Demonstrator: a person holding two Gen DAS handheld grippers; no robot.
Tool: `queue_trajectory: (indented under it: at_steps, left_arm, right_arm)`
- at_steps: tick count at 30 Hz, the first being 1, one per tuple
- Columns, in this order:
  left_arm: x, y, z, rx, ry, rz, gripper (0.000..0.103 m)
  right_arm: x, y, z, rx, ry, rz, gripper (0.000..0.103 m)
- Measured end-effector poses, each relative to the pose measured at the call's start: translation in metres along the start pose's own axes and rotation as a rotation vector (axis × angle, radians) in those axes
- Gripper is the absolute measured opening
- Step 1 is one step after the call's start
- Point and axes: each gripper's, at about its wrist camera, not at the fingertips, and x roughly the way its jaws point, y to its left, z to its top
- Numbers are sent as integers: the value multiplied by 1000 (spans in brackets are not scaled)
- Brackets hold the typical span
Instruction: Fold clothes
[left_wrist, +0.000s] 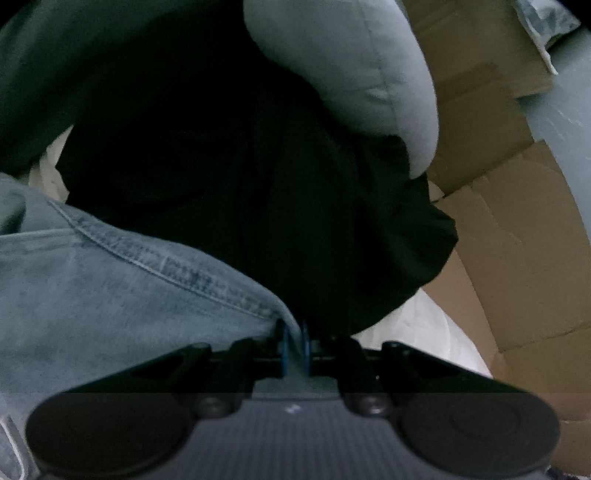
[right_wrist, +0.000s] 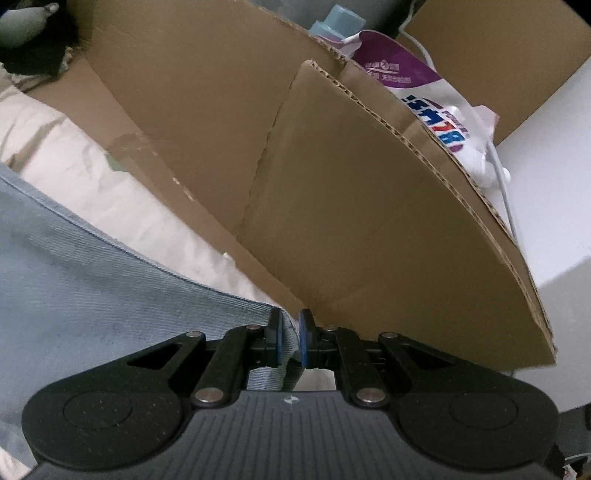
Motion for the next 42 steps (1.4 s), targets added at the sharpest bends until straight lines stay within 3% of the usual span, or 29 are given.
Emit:
queue_trajectory:
  at_steps: [5,8,15,19,25,27,28,29,31,36,42]
  left_arm:
    - [-8,-2,-4,1,36,-35,16]
    - [-29,2,-6,30,38,-32,30]
    - [-64,29,1,84,-26,96,30]
    - [-52,34,1,124,-28,166,28]
    - [-22,26,3,142,-25,203,27]
    - [-14,23,4,130,-28,210,27]
    - [-10,21,4,132,-29,213,27]
    - [-7,18,4,137,-31,218,27]
    - [-6,12,2,148,-36,231,27]
    - [-23,-13,-15,202,-59,252,26]
    - [-40,-61,-39,260,-55,159,30]
  right_arm:
    - [21,2,18,-21,22,-29,7]
    - [34,3,22,-23,43,-40,7]
    - [40,5,27,-40,32,-77,7]
    - [43,4,35,-38,27,-91,7]
    - [53,7,40,-13,45,-82,8]
    - [55,4,39,30,60,-49,14]
    - [54,3,38,47,56,-44,21]
    - [52,1,37,65,51,-39,21]
    - [42,0,33,78,20,-22,23]
    - [4,4,9,133,-65,40,41]
    - [-22,7,-47,267,-65,92,46]
